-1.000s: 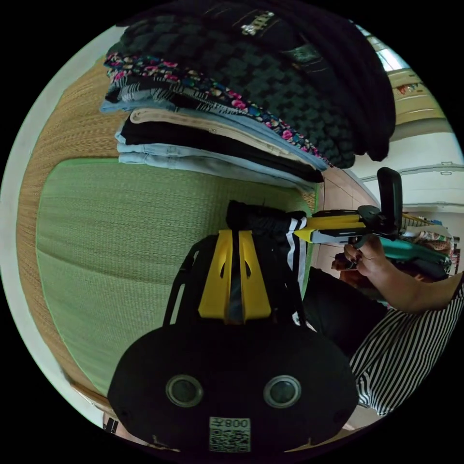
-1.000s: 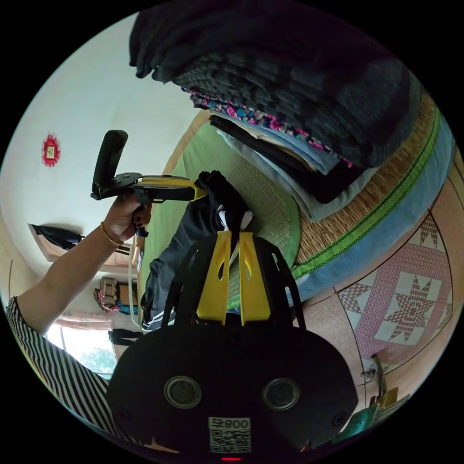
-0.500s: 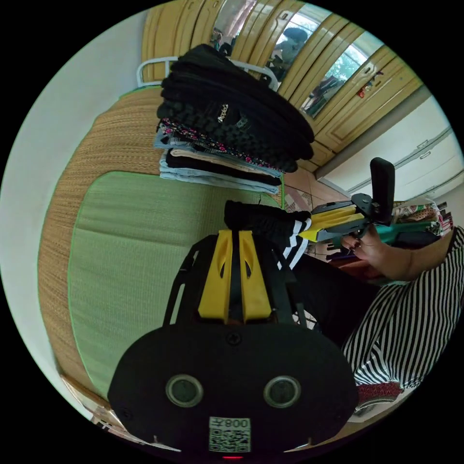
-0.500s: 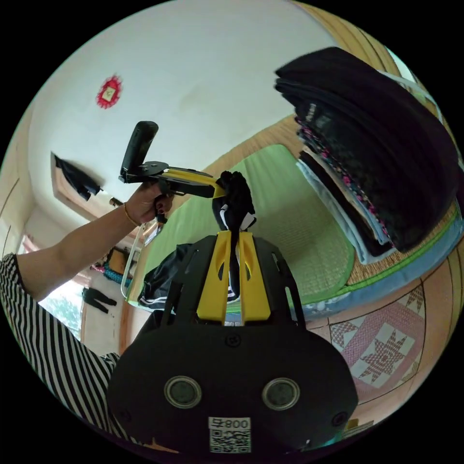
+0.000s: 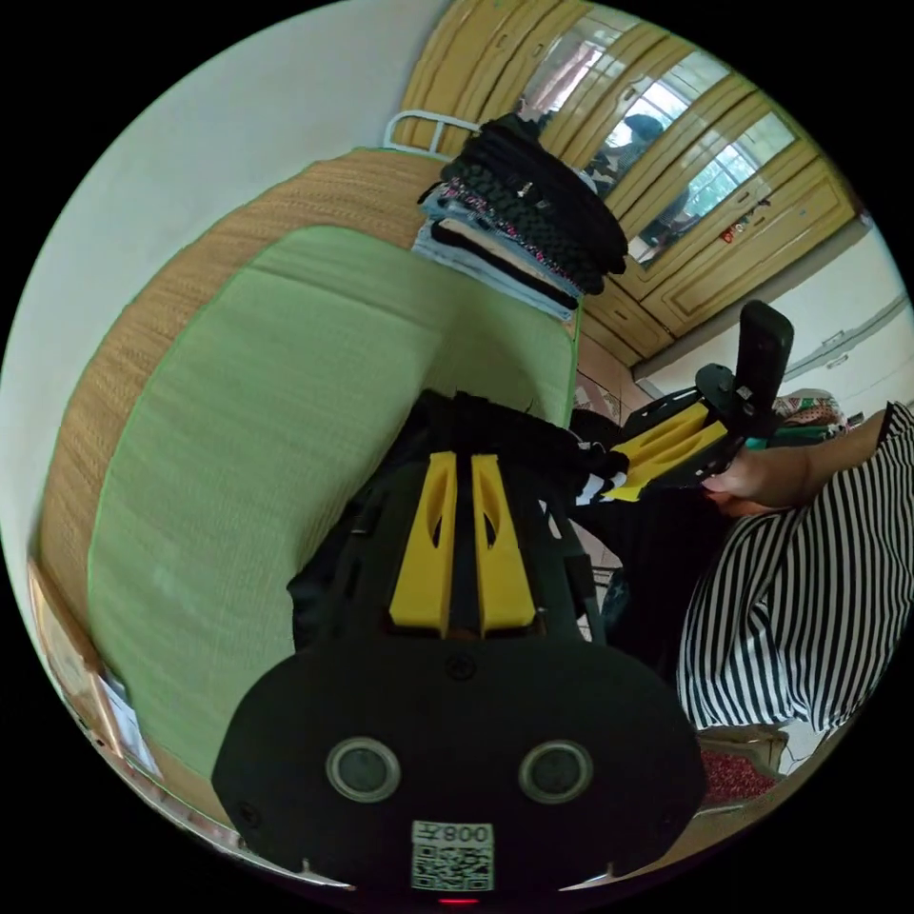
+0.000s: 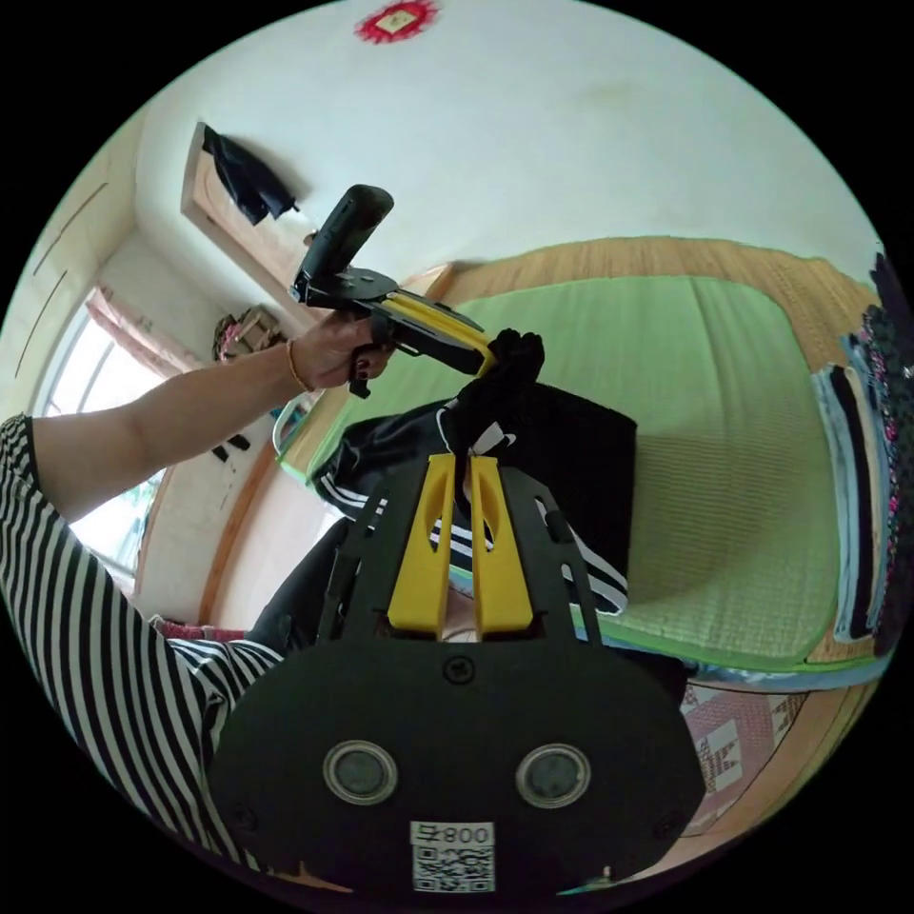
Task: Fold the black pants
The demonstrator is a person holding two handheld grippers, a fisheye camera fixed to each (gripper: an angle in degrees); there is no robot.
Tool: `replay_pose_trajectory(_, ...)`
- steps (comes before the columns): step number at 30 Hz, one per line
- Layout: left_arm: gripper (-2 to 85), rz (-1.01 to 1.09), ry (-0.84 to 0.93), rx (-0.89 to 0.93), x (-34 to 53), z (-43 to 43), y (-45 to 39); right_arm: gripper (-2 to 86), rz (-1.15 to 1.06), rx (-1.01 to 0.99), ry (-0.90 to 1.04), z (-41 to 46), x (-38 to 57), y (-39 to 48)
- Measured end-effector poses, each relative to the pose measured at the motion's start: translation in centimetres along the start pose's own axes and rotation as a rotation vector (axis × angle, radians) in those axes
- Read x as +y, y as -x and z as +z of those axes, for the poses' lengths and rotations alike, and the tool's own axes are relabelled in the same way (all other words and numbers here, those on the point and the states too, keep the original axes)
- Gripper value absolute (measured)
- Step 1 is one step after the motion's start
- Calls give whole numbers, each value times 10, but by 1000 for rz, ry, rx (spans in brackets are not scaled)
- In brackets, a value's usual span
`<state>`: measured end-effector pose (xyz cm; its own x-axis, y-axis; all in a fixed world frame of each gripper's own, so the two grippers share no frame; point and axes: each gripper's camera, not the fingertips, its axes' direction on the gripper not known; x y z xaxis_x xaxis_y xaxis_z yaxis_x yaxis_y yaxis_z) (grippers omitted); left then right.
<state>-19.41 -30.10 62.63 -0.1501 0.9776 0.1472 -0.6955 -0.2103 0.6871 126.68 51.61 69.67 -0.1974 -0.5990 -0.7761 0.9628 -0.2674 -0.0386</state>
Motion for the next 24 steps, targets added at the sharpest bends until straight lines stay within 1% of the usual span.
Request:
replay_pose_trajectory(9,6,-319,62,43,79,-32,50,28,-57,16,281,148,-16,-7)
replay_pose_trajectory(11,3,-419,32,83,99,-47,57,30,-59,19,328,173,-18,-12)
replay_pose_trajectory(14,4,-438,-99,157,106,-77,41,34,-71,34,387,203,-19,-16)
replay_pose_trajectory(17,4,-404,-155,211,93,-92,12,40,-78,34,410,221,-20,-21)
replay_pose_trajectory(20,4,-381,-152,236,77,-93,-14,53,-88,19,419,234,-23,-27)
replay_pose_trajectory(24,3,-408,-82,199,72,-88,-33,73,-129,15,443,249,-30,-30)
